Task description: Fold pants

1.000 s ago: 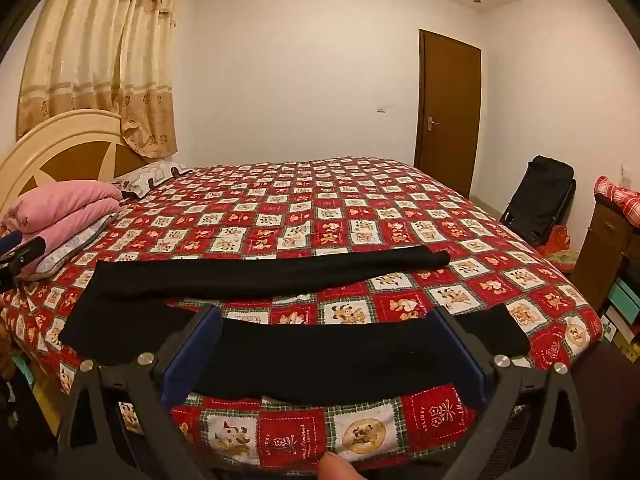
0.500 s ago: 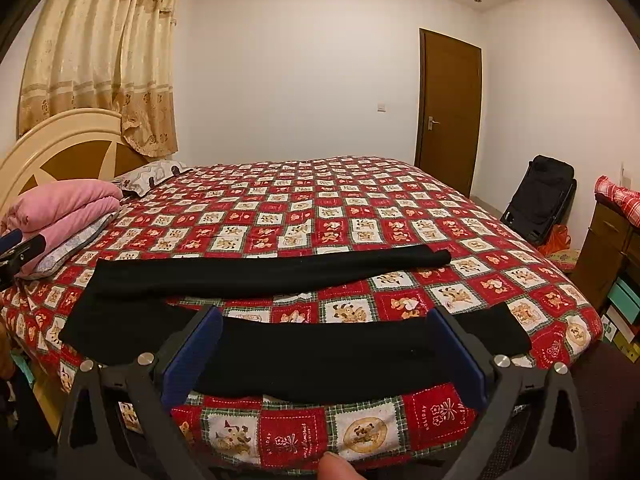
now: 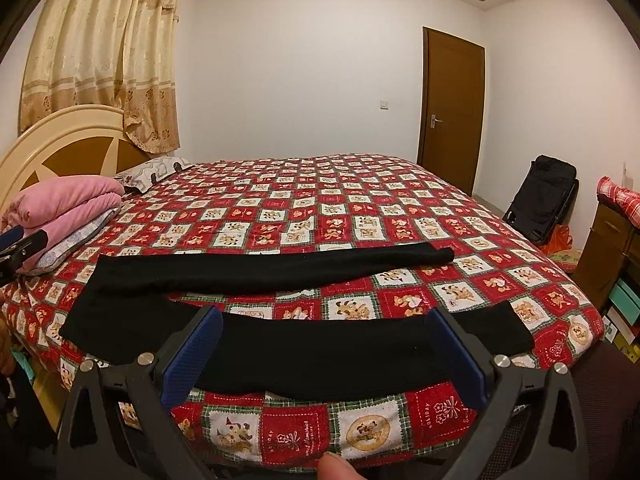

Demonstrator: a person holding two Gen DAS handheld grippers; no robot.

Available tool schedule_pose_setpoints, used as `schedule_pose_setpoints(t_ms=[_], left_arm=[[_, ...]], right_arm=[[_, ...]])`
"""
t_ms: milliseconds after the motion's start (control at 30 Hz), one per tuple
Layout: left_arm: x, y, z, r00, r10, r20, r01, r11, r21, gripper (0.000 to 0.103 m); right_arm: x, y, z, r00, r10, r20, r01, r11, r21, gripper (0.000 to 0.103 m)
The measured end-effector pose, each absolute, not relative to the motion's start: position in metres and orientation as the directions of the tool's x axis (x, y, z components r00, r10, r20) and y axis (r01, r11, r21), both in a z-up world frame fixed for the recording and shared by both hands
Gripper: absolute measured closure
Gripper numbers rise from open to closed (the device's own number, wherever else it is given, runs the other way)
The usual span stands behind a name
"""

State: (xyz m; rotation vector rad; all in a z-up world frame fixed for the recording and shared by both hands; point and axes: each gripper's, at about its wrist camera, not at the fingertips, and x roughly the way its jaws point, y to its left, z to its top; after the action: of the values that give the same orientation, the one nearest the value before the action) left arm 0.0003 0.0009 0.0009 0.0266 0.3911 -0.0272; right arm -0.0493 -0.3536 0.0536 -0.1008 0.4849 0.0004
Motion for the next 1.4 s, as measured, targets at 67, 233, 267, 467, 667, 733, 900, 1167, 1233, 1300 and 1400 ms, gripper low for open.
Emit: schedule_pose_setpoints(t_ms=[67,233,267,467,667,733,900,1167,1233,1300,1400], left_arm=[[0.000,0.001,0.000,0.924,-0.019,-0.381,0.030,0.999,0.022,0.000],[0.001,0.002,0.000,0.924,-0.021,-0.382,0.031,0.999,0.021,0.000],[0.001,0.002,0.000,0.924,-0.022,-0.382,0.032,0.999,0.020,0.000],[0.001,0.003,0.000,0.924,-0.023,-0.383,0.033,0.999,0.020,0.000],[0.001,0.003,-0.001,0.923,-0.022,-0.383,0.032,0.999,0.021,0.000],[0.001,0.003,-0.001,0.924,-0.022,-0.382,0.032,0.999,0.020,0.000],[0.002,0.003,-0.003,0.921,-0.020,-0.388,0.029,0.999,0.018,0.000],[0.021,0.014,-0.028,0.894,0.001,-0.447,0.003,1.000,0.008,0.000],[0.026,0.014,-0.034,0.885,0.003,-0.466,0.002,1.000,0.009,0.000],[0.028,0.012,-0.039,0.880,0.003,-0.476,0.004,1.000,0.014,0.000],[0.028,0.008,-0.041,0.875,-0.004,-0.484,0.015,1.000,0.018,0.000]], right_arm=[[-0.050,-0.353,0.053,0.884,-0.024,-0.466,-0.024,0.995,-0.097,0.001],[-0.049,-0.353,0.052,0.884,-0.024,-0.467,-0.024,0.995,-0.098,0.001],[-0.049,-0.353,0.052,0.884,-0.024,-0.467,-0.025,0.995,-0.098,0.001],[-0.048,-0.352,0.050,0.880,-0.021,-0.474,-0.029,0.995,-0.097,0.001],[-0.048,-0.351,0.048,0.880,-0.018,-0.475,-0.034,0.994,-0.101,0.001],[-0.048,-0.351,0.048,0.880,-0.018,-0.475,-0.034,0.994,-0.102,0.001],[-0.048,-0.351,0.046,0.879,-0.020,-0.477,-0.032,0.994,-0.101,0.001],[-0.028,-0.362,0.025,0.848,-0.005,-0.530,-0.036,0.997,-0.067,0.001],[-0.024,-0.364,0.019,0.838,-0.002,-0.546,-0.034,0.998,-0.055,0.001],[-0.021,-0.365,0.015,0.831,-0.001,-0.557,-0.035,0.998,-0.053,0.001],[-0.020,-0.365,0.011,0.825,0.002,-0.565,-0.040,0.998,-0.056,0.001]])
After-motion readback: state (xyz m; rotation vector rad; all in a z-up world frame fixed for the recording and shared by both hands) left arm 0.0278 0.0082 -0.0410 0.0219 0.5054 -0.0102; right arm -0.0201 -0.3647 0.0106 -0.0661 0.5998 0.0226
